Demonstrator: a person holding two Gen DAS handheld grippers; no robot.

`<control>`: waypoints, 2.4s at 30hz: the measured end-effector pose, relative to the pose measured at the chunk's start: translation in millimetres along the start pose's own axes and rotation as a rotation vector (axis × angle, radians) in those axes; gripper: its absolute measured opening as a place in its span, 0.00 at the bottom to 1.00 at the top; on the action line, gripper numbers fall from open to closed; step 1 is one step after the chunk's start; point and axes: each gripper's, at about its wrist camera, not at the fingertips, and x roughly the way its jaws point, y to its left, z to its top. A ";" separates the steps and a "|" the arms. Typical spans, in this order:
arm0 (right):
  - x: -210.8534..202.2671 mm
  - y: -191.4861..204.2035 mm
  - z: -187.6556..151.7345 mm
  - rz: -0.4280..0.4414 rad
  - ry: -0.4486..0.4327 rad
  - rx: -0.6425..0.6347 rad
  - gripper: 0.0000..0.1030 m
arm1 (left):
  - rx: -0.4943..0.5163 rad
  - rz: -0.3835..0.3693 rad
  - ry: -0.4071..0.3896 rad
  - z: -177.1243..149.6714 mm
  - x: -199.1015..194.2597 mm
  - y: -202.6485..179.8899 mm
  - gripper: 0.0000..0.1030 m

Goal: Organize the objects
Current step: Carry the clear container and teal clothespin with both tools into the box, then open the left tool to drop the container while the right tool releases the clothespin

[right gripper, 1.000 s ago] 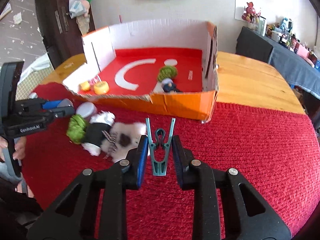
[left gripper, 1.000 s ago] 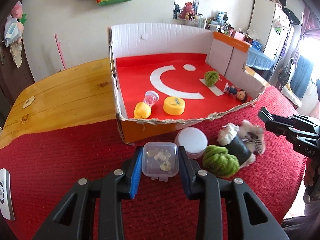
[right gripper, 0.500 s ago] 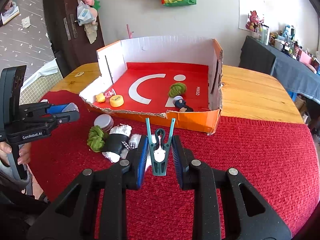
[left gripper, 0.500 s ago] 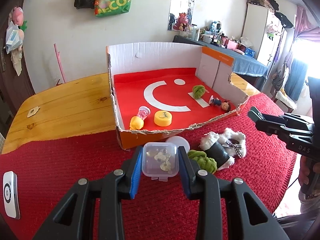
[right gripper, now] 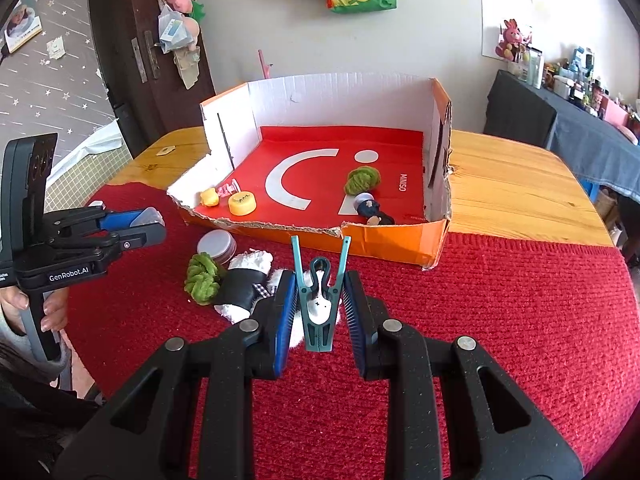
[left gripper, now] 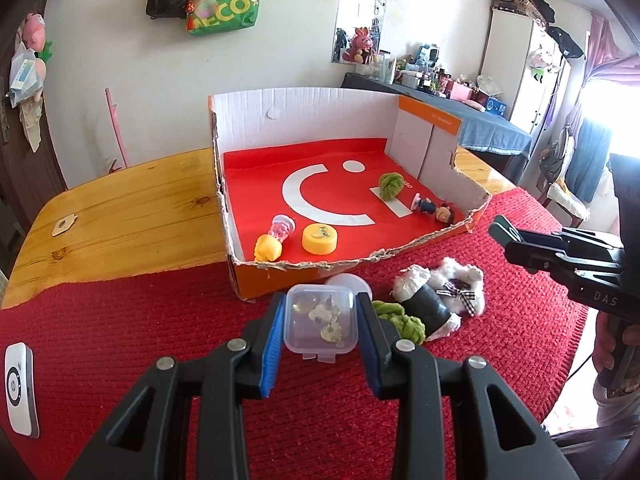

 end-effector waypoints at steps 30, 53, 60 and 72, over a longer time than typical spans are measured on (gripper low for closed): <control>88.9 -11.0 77.5 0.109 0.151 -0.073 0.23 | 0.144 -0.208 0.200 72.8 88.4 -29.2 0.35; 134.1 -6.0 84.5 0.138 0.369 -0.188 0.23 | 0.249 -0.248 0.370 82.6 128.9 -36.7 0.35; 140.8 -6.6 83.3 0.136 0.402 -0.194 0.23 | 0.266 -0.252 0.392 86.1 132.3 -39.2 0.35; 142.2 -11.4 86.0 0.159 0.438 -0.180 0.23 | 0.302 -0.256 0.445 91.8 138.0 -43.1 0.35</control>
